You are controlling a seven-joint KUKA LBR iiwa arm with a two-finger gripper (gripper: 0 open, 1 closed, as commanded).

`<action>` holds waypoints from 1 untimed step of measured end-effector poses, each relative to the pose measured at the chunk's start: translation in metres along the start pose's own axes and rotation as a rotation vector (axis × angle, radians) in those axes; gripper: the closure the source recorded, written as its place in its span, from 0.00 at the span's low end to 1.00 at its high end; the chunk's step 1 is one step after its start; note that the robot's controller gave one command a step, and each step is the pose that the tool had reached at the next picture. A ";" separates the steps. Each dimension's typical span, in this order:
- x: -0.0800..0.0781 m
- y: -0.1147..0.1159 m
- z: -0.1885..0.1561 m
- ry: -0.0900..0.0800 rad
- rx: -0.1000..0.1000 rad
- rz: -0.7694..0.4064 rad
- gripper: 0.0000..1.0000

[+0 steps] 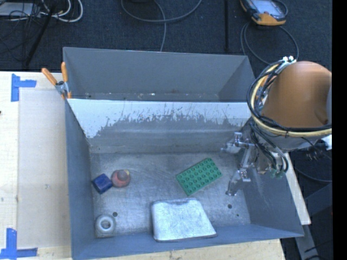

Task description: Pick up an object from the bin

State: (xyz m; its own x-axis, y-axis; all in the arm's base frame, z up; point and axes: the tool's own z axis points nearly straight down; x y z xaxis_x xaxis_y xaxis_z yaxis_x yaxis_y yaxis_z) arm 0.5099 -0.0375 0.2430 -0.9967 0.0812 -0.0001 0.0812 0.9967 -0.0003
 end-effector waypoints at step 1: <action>-0.016 0.027 0.139 -0.001 0.002 -0.041 0.00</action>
Offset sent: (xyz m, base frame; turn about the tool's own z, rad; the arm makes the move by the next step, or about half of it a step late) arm 0.0170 0.0266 -0.1379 -0.0390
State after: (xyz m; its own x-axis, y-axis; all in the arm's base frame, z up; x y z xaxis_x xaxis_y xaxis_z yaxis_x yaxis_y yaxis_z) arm 0.5284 -0.0124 0.1043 -0.9992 0.0402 -0.0011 0.0402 0.9992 -0.0027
